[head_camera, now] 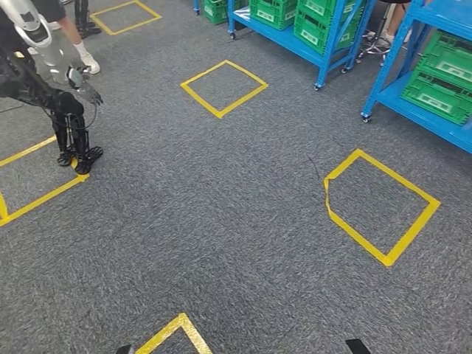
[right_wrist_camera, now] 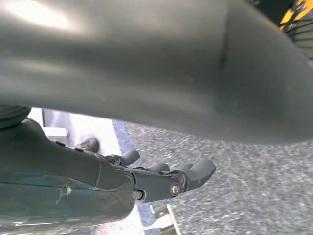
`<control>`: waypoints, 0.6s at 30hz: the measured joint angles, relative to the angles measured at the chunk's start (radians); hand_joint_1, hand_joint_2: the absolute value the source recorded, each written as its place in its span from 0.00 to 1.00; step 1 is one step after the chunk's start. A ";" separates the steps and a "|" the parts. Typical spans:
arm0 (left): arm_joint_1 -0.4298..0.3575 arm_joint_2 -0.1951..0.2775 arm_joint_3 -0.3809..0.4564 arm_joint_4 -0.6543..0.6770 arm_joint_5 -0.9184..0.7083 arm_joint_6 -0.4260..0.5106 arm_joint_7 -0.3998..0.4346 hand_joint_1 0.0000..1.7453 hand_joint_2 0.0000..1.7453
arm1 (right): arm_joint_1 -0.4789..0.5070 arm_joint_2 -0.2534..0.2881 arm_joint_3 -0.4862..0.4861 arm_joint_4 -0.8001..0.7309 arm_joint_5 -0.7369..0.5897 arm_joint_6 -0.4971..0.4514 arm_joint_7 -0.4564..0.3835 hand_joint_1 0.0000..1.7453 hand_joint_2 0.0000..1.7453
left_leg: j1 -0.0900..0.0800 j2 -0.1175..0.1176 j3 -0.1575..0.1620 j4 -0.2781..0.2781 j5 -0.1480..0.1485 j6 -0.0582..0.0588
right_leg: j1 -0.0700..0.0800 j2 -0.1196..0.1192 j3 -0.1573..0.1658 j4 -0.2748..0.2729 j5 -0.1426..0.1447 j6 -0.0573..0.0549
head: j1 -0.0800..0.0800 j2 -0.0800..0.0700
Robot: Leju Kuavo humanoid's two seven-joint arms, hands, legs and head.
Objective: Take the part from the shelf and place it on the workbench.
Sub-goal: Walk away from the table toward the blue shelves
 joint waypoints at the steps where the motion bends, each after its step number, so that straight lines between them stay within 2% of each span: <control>1: 0.000 0.001 0.000 0.000 0.000 0.001 -0.002 0.00 0.00 | 0.001 0.000 0.002 0.000 0.000 0.000 0.002 0.00 0.00 | 0.001 0.006 0.000 0.000 -0.001 -0.004 | 0.000 0.010 -0.001 -0.001 0.003 -0.007 | 0.000 0.000; 3: -0.001 0.004 0.000 0.000 0.000 0.005 -0.003 0.00 0.00 | 0.002 0.000 0.004 0.000 0.000 -0.001 0.003 0.00 0.00 | 0.005 -0.008 -0.007 0.025 -0.021 -0.015 | -0.002 0.025 -0.001 -0.005 0.008 -0.017 | 0.000 0.000; 4: -0.001 0.006 0.000 0.000 0.001 0.007 -0.003 0.00 0.00 | 0.002 0.000 0.004 0.000 0.000 -0.002 0.000 0.00 0.00 | 0.007 -0.024 -0.025 0.066 -0.047 -0.020 | -0.003 0.031 -0.001 -0.007 0.010 -0.022 | 0.000 0.000; 5: -0.001 0.007 0.000 0.000 0.001 0.008 -0.002 0.00 0.00 | 0.001 0.000 0.006 0.000 -0.001 -0.003 -0.005 0.00 0.00 | 0.010 -0.042 -0.054 0.130 -0.082 -0.024 | -0.004 0.037 -0.003 -0.007 0.012 -0.025 | 0.000 0.000; 7: 0.001 0.009 0.000 0.000 0.001 0.009 0.005 0.00 0.00 | 0.000 0.000 0.008 0.000 -0.006 -0.006 -0.018 0.00 0.00 | 0.011 -0.058 -0.125 0.276 -0.145 -0.027 | -0.002 0.052 -0.008 -0.006 0.014 -0.029 | 0.000 0.000; 8: 0.002 0.010 0.000 0.000 0.001 0.010 0.011 0.00 0.00 | 0.000 0.000 0.009 0.000 -0.010 -0.007 -0.026 0.00 0.00 | 0.011 -0.060 -0.145 0.316 -0.152 -0.027 | -0.002 0.062 -0.009 -0.006 0.015 -0.029 | 0.000 0.000; 9: 0.003 0.011 0.000 0.000 0.000 0.011 0.016 0.00 0.00 | 0.000 0.000 0.010 0.000 -0.014 -0.008 -0.033 0.00 0.00 | 0.011 -0.062 -0.147 0.315 -0.139 -0.025 | -0.001 0.072 -0.009 -0.006 0.015 -0.029 | 0.000 0.000; 10: 0.003 0.012 0.000 0.000 -0.002 0.012 0.022 0.00 0.00 | 0.000 0.000 0.010 0.000 -0.017 -0.008 -0.040 0.00 0.00 | 0.011 -0.065 -0.126 0.269 -0.106 -0.021 | -0.001 0.083 -0.008 -0.006 0.016 -0.029 | 0.000 0.000; 12: 0.002 0.017 0.000 0.000 -0.006 0.014 0.028 0.00 0.00 | 0.000 0.001 0.010 0.000 -0.021 -0.009 -0.051 0.00 0.00 | 0.011 -0.089 -0.053 0.113 -0.032 -0.010 | 0.000 0.102 -0.006 -0.005 0.017 -0.026 | 0.000 0.000; 13: 0.001 0.019 0.000 0.000 -0.009 0.014 0.031 0.00 0.00 | -0.001 0.002 0.010 0.000 -0.024 -0.009 -0.056 0.00 0.00 | 0.010 -0.101 -0.025 0.051 -0.009 -0.006 | 0.000 0.110 -0.007 -0.005 0.018 -0.023 | 0.000 0.000; 14: 0.000 0.020 0.000 0.000 -0.012 0.014 0.032 0.00 0.00 | -0.001 0.003 0.011 0.000 -0.027 -0.010 -0.061 0.00 0.00 | 0.008 -0.110 -0.010 0.015 0.001 -0.003 | 0.000 0.117 -0.010 -0.004 0.020 -0.018 | 0.000 0.000; 15: -0.001 0.021 0.000 0.000 -0.017 0.012 0.033 0.00 0.00 | 0.000 0.004 0.011 0.000 -0.031 -0.010 -0.065 0.00 0.00 | 0.006 -0.112 -0.007 0.004 0.000 -0.001 | -0.001 0.123 -0.013 -0.005 0.022 -0.013 | 0.000 0.000; 17: -0.003 0.021 0.000 0.000 -0.024 0.010 0.033 0.00 0.00 | 0.001 0.005 0.011 0.000 -0.036 -0.012 -0.066 0.00 0.00 | 0.007 -0.096 -0.006 -0.003 0.006 0.007 | -0.003 0.130 -0.017 -0.004 0.023 -0.001 | 0.000 0.000; 18: -0.003 0.020 0.000 0.000 -0.027 0.009 0.032 0.00 0.00 | 0.003 0.006 0.011 0.000 -0.037 -0.012 -0.064 0.00 0.00 | 0.009 -0.089 -0.004 -0.009 0.010 0.013 | -0.002 0.122 -0.021 0.006 0.014 0.003 | 0.000 0.000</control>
